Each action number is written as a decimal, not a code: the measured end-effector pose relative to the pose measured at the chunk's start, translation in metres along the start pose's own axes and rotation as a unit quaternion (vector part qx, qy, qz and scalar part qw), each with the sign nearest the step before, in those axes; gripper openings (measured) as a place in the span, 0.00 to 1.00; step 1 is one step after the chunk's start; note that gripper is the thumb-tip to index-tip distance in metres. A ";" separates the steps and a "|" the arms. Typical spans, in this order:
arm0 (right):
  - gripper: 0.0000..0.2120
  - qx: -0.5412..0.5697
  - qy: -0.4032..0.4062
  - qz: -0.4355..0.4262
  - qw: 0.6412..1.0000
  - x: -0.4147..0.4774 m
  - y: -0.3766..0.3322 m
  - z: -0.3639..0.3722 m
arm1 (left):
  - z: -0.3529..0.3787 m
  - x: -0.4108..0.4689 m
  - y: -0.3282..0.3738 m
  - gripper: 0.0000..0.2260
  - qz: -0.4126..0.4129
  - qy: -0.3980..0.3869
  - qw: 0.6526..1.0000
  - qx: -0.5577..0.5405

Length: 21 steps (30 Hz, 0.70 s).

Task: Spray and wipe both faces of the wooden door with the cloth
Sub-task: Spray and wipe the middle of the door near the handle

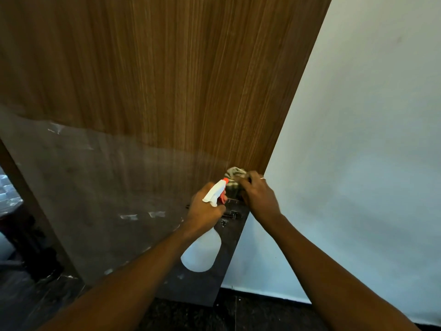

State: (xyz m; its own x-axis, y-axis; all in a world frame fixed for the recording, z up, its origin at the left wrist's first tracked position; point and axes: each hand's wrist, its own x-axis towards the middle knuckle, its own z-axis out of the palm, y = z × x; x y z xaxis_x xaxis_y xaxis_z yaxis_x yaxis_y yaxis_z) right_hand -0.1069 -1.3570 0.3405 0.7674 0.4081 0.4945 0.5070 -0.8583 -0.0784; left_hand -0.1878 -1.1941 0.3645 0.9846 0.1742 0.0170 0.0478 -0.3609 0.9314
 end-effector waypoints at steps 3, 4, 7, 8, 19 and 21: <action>0.25 -0.020 -0.021 -0.016 0.999 0.017 -0.008 -0.005 | -0.002 0.003 0.005 0.24 0.015 -0.007 1.000 0.018; 0.25 -0.027 -0.033 -0.019 0.999 0.018 -0.005 -0.006 | -0.003 0.004 0.005 0.24 0.013 -0.008 1.000 0.022; 0.23 -0.042 -0.050 -0.027 0.997 -0.004 0.020 -0.005 | -0.007 0.003 0.003 0.22 0.004 -0.004 1.000 0.002; 0.21 -0.046 -0.056 -0.018 0.997 -0.017 0.033 -0.002 | -0.008 0.002 0.001 0.21 -0.005 -0.003 1.000 -0.015; 0.14 0.015 -0.074 0.133 0.988 -0.010 -0.007 0.018 | 0.001 -0.005 -0.004 0.28 -0.043 -0.018 0.999 -0.025; 0.15 -0.018 -0.086 0.122 0.989 -0.004 -0.029 0.021 | 0.002 -0.007 -0.004 0.27 -0.035 -0.018 0.999 -0.026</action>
State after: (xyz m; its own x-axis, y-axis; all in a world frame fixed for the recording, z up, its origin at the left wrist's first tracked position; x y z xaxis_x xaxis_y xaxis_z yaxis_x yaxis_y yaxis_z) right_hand -0.1165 -1.3276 0.3222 0.9217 0.2322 0.3106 0.2874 -0.9468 -0.1450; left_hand -0.1949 -1.1954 0.3601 0.9846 0.1636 -0.0615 0.1092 -0.3012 0.9473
